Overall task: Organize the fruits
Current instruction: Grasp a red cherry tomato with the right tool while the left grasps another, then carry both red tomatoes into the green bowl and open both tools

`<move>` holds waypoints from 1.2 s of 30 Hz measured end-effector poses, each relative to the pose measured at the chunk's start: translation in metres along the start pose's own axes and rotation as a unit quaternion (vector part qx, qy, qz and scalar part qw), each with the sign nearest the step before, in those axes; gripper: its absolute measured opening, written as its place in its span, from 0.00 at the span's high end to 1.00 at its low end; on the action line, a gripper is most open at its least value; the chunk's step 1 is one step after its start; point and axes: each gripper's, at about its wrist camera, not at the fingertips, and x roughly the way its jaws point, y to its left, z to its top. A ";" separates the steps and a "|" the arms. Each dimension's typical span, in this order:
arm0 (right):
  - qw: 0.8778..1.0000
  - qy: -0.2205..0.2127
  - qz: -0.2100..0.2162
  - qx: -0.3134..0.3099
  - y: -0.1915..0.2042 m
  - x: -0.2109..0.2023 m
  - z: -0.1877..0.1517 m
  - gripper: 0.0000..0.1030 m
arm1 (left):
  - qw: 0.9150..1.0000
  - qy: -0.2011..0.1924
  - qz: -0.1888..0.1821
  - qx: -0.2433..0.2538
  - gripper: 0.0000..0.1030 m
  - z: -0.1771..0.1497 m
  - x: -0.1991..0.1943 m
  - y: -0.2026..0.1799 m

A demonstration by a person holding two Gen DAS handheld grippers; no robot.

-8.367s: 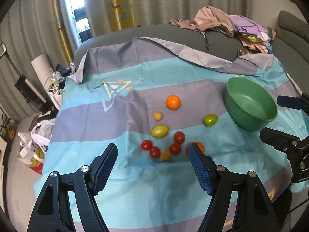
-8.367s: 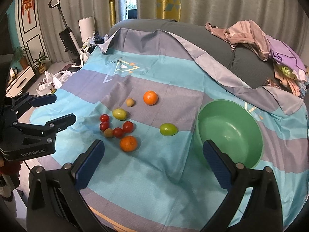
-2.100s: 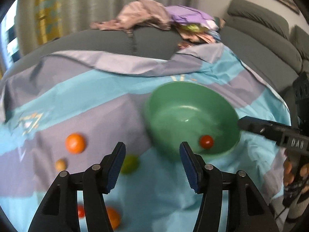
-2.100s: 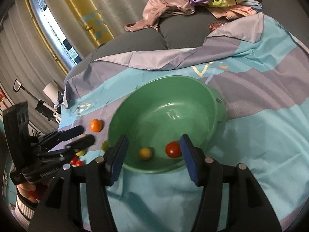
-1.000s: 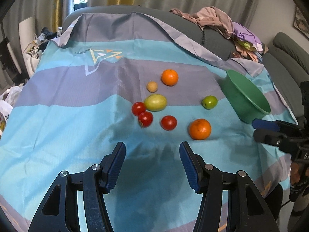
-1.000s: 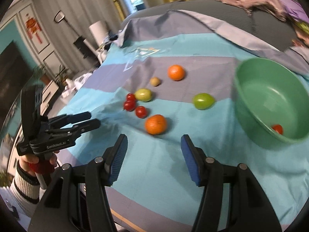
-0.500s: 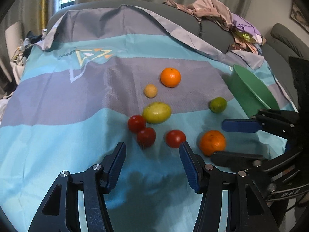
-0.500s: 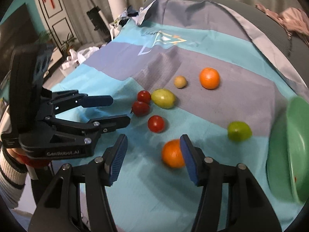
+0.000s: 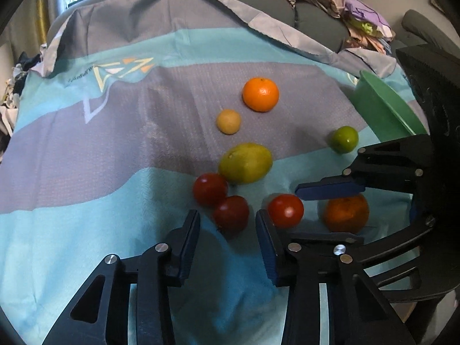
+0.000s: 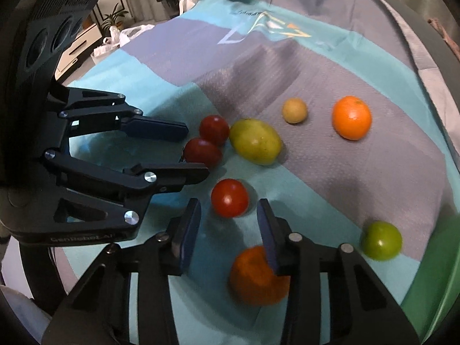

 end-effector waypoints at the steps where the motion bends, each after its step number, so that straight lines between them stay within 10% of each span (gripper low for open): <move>1: 1.000 0.004 0.001 -0.002 0.001 0.004 0.001 0.64 | 1.000 0.002 -0.004 0.000 0.61 0.001 0.001 0.000; 18: 1.000 -0.017 -0.011 0.005 0.000 0.000 0.002 0.73 | 1.000 -0.006 -0.001 0.000 0.75 0.003 0.001 0.000; 36: 0.984 -0.132 -0.039 0.114 -0.021 -0.094 -0.041 0.73 | 0.998 -0.069 0.009 -0.008 0.75 0.002 -0.059 -0.027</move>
